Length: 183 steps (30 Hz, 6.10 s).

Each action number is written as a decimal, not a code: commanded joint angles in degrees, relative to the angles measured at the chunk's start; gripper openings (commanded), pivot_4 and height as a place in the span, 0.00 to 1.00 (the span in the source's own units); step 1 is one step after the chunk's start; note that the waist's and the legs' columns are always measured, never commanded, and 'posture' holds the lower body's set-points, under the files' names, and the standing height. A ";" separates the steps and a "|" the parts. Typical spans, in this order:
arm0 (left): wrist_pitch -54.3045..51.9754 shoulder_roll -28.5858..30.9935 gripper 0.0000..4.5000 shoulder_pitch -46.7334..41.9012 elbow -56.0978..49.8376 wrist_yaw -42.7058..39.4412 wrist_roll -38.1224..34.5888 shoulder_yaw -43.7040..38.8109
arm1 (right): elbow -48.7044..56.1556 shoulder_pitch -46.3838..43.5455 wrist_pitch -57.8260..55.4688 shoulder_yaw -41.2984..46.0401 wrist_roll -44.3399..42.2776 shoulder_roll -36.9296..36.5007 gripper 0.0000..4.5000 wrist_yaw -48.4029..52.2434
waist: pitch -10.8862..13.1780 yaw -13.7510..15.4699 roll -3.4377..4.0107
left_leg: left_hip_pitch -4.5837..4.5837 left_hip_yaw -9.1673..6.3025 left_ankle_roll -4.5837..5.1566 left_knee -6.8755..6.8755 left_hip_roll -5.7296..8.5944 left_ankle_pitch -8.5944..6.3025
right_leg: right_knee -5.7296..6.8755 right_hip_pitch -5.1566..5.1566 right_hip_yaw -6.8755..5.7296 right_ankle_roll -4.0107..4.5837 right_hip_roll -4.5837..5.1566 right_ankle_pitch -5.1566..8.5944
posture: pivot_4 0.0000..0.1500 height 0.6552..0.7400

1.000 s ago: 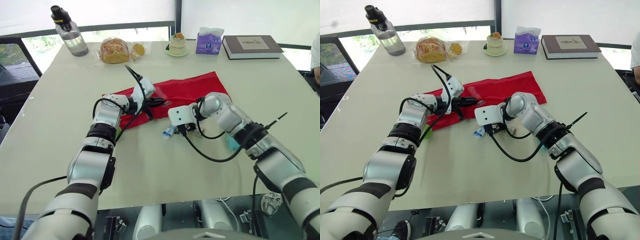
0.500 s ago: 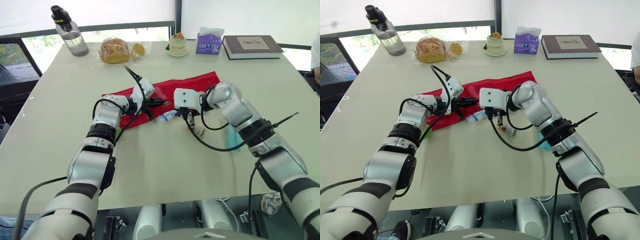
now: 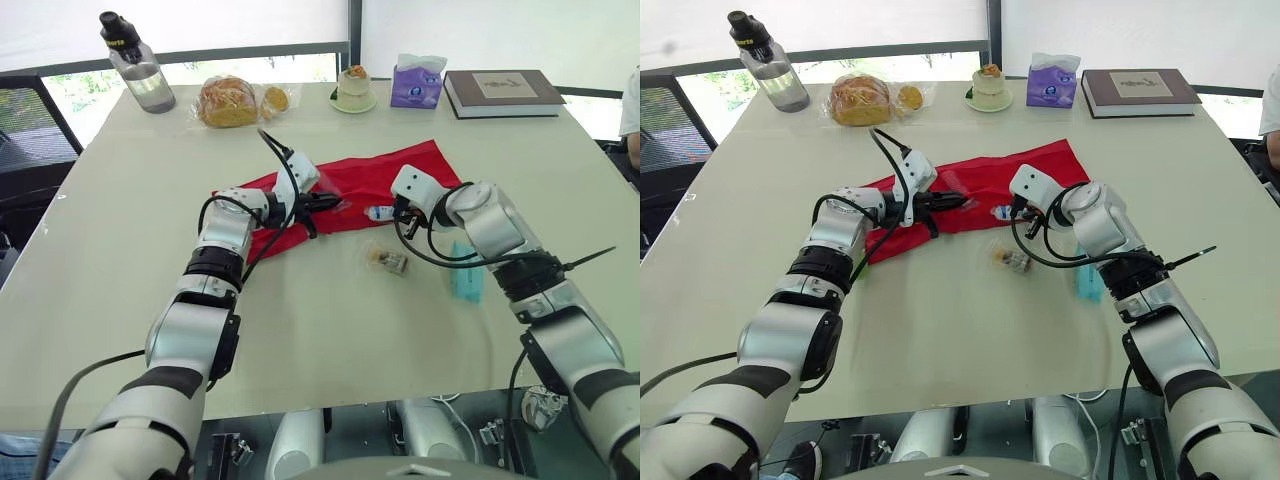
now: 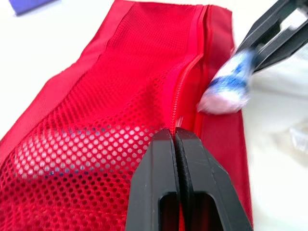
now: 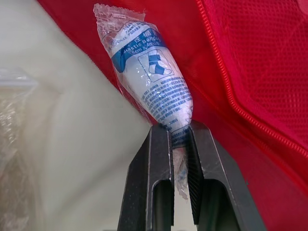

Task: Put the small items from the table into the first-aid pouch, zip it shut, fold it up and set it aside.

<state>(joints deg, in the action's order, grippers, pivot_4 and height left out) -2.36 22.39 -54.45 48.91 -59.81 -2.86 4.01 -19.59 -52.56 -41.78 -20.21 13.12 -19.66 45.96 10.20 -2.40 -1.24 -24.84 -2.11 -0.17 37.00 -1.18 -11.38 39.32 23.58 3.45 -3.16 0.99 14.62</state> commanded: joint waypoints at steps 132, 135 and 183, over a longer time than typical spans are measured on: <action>6.91 7.94 0.00 -0.70 5.44 -5.06 0.88 0.17 | 45.13 51.61 5.01 58.81 -59.17 -33.35 0.97 17.40 | 0.02 0.10 0.02 | 0.08 0.16 0.01 -0.24 -0.03 0.00 | -0.40 -0.09 0.19 -0.03 -0.05 0.02 | 1.00 1.00; 7.23 8.02 0.00 -0.99 6.03 -5.40 1.03 0.17 | 43.97 54.38 3.50 64.02 -60.47 -36.87 0.99 19.90 | 0.02 0.18 0.01 | 0.07 0.17 0.01 -0.24 -0.03 0.00 | -0.41 -0.09 0.19 -0.04 -0.05 0.02 | 1.00 1.00; 1.30 6.13 0.00 2.85 -5.50 -6.23 -0.28 0.24 | 29.81 28.76 11.00 3.98 -25.16 -15.08 0.94 -1.44 | 0.02 0.44 -0.01 | 0.00 0.12 0.01 -0.04 -0.03 0.00 | -0.37 -0.10 0.12 -0.03 -0.03 0.01 | 1.00 1.00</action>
<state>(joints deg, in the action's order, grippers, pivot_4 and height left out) -2.12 28.61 -50.50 44.05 -66.08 -2.40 4.73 9.44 -22.71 -32.10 -17.12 -12.11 -35.16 44.42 10.22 -1.96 -1.25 -24.84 -1.99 -0.16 36.97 -1.21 -11.38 38.96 23.48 3.57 -3.19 0.96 14.63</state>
